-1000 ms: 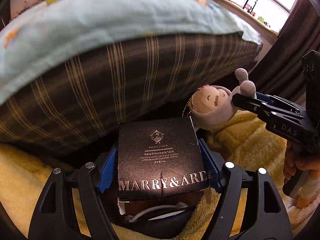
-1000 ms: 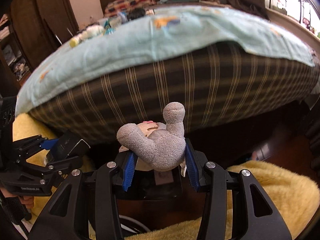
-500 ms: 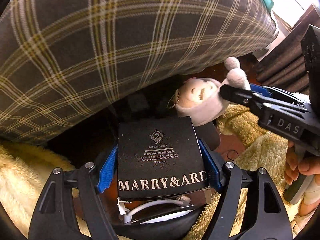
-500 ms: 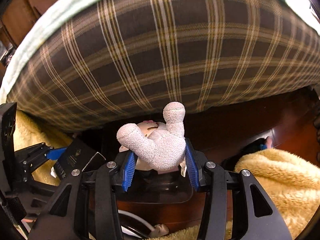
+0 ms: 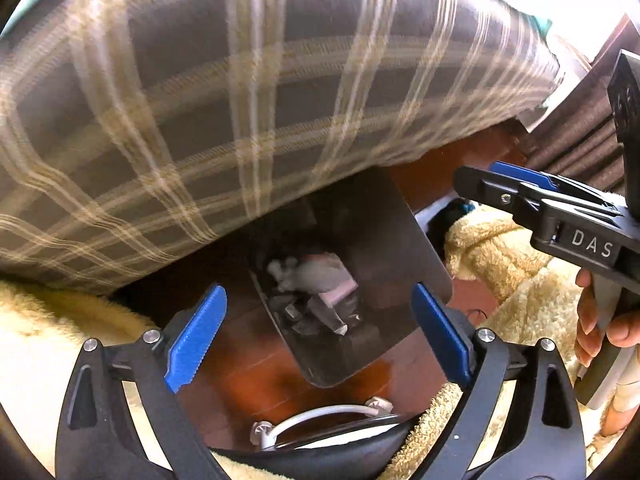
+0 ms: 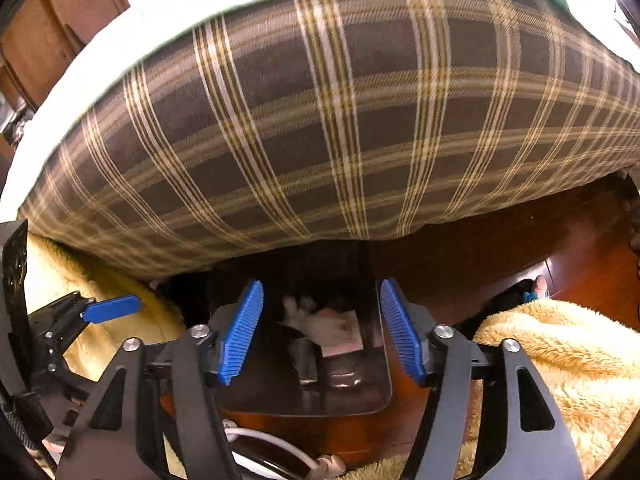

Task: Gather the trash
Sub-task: 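Lower both tools to the black bin and open them, dropping box and doll, then grasp the yellow-capped bottle with the left tool while the right tool grasps the blue toy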

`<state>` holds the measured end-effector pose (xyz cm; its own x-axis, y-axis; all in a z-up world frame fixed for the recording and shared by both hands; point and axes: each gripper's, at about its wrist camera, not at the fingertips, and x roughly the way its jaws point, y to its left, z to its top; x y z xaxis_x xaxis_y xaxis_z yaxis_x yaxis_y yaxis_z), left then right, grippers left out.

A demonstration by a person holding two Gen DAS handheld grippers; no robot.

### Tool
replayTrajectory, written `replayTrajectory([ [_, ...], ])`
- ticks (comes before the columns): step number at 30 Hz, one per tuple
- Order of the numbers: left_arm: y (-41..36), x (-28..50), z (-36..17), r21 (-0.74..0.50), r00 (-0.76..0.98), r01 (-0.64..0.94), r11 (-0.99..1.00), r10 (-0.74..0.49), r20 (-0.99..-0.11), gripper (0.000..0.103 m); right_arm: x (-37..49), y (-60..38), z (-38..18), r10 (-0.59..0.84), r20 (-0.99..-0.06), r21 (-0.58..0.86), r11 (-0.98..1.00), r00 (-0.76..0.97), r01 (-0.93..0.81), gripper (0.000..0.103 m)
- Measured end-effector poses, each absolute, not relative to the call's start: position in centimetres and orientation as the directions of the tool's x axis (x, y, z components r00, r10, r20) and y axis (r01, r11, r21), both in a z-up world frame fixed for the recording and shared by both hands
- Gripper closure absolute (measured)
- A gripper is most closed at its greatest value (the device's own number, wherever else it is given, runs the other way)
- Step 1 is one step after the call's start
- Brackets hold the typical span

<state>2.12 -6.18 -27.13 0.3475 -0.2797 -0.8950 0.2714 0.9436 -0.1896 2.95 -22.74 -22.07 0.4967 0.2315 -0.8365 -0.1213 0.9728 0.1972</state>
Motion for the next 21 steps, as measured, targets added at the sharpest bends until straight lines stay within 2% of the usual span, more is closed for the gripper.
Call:
replayTrajectory([
  [4, -5.0, 1.4, -23.3, -0.181, 0.419, 0.259, 0.949, -0.279, -0.864, 0.011, 2.5, -22.9, -18.6, 0.234, -0.788, 0.194, 0.972, 0.569, -0.131, 0.021],
  [7, -3.9, 1.2, -20.3, -0.170, 0.483, 0.246, 0.954, -0.273, -0.832, 0.010, 2.2, -22.9, -15.5, 0.237, -0.740, 0.186, 0.971, 0.630, -0.147, 0.017],
  [14, -1.3, 1.3, -14.2, -0.143, 0.589, 0.217, 0.966, -0.246, -0.770, 0.009, 2.4, -21.6, -8.2, 0.248, -0.612, 0.143, 0.969, 0.751, -0.204, 0.013],
  [21, 1.1, 3.2, -10.3, -0.088, 0.675, 0.174, 0.981, -0.184, -0.714, 0.008, 6.7, -19.9, -5.6, 0.272, -0.584, 0.124, 0.961, 0.765, -0.247, 0.013],
])
